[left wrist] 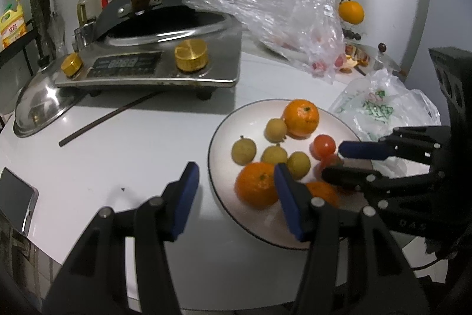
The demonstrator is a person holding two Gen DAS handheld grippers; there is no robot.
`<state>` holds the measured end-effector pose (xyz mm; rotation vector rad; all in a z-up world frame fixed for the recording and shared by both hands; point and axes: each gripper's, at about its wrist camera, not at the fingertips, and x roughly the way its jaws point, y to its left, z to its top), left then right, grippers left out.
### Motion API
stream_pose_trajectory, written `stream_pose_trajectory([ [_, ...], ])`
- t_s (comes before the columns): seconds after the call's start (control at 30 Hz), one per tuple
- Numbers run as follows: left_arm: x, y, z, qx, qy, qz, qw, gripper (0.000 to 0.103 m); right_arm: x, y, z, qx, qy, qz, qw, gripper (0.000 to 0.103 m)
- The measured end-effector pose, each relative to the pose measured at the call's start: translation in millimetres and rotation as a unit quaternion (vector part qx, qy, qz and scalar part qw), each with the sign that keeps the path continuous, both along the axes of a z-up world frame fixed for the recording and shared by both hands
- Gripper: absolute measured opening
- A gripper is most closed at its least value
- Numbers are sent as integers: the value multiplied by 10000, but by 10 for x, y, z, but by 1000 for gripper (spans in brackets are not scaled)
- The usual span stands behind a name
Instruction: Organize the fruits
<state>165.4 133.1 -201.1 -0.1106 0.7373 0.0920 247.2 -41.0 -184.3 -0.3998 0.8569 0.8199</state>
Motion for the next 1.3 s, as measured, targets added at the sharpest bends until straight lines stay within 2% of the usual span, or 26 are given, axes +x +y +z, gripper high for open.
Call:
stream_pose_trajectory([
  [0.1,-19,-46,20,33,1,-18,10000,57,-14,-52,47,51,-39,-59,10000,40],
  [0.17,-34,-75,39,36,0,-12,10000,68,-31,-87,81,77,-78,-83,9999,40],
  [0.2,-43,-83,53,27,-24,-12,10000,70,-45,-111,108,95,-112,-105,9998,40],
  [0.63,-209,-415,343,91,-357,-193,9991,71,-234,-504,437,316,-500,-499,9970,41],
  [0.7,-240,-477,394,89,-418,-234,9988,80,-280,-585,486,349,-563,-566,9962,41],
  [0.73,-258,-506,422,82,-456,-258,9986,81,-301,-613,507,364,-588,-592,9958,41],
  [1.2,-567,-881,847,205,-934,-511,9941,82,-661,-1093,916,613,-1109,-986,9870,42],
  [1.3,-652,-956,954,196,-1043,-571,9927,82,-761,-1191,1013,697,-1247,-1049,9842,50],
])
